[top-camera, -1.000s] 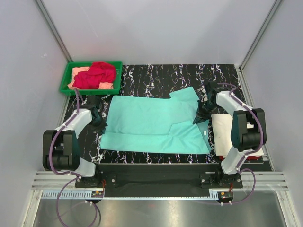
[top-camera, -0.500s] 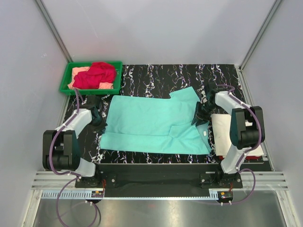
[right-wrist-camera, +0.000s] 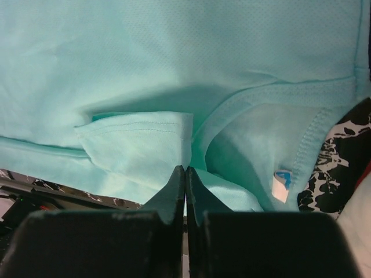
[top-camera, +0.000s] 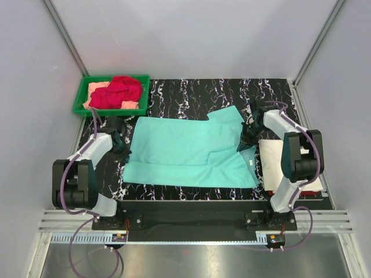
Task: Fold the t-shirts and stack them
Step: Fold the tshirt
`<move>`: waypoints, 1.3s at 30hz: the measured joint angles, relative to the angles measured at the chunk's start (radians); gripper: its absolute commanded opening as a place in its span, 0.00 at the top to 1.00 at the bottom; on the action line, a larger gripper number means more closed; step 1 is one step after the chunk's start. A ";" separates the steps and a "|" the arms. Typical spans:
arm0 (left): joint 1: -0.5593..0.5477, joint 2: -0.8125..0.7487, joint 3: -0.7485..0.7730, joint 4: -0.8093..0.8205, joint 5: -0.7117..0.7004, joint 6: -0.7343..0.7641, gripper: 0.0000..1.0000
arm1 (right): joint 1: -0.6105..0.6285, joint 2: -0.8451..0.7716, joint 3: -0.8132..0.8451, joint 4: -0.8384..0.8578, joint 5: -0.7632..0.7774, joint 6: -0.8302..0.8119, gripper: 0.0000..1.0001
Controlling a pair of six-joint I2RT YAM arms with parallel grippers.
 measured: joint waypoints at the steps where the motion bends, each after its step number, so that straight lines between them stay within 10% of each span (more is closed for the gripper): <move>1: 0.000 0.000 0.002 -0.002 0.003 0.000 1.00 | 0.000 -0.014 0.000 -0.004 -0.001 0.003 1.00; 39: 0.000 0.170 0.084 0.076 0.005 0.018 1.00 | 0.000 -0.042 0.039 0.008 0.053 0.021 1.00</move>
